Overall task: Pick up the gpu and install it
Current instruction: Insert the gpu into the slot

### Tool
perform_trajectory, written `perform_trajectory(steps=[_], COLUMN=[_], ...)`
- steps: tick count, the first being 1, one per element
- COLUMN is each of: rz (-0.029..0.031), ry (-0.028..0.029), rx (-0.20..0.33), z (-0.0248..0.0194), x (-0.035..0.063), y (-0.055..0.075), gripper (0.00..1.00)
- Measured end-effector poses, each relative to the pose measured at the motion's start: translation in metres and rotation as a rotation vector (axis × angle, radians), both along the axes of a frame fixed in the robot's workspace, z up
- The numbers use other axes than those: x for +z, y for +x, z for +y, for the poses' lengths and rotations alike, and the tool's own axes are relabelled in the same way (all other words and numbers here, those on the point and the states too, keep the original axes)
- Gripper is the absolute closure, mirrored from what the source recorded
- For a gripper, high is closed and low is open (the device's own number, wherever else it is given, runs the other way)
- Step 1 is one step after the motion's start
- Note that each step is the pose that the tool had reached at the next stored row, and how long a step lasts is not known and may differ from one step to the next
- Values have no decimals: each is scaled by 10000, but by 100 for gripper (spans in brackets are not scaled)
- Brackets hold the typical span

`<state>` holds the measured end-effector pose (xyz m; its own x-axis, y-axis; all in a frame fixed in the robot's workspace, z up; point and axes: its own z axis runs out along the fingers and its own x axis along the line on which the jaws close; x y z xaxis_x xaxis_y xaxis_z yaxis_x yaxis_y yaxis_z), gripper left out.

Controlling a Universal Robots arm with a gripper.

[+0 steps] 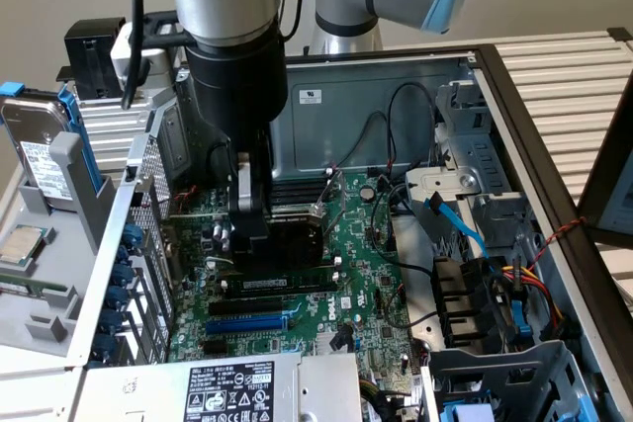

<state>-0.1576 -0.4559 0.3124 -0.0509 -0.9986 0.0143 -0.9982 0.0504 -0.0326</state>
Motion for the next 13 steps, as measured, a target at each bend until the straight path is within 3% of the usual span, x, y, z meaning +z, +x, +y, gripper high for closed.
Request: perform_trajectory(steps=[13], rz=[14], ry=[3], rx=[1], z=[0], x=[-2], y=[0], gripper=[73])
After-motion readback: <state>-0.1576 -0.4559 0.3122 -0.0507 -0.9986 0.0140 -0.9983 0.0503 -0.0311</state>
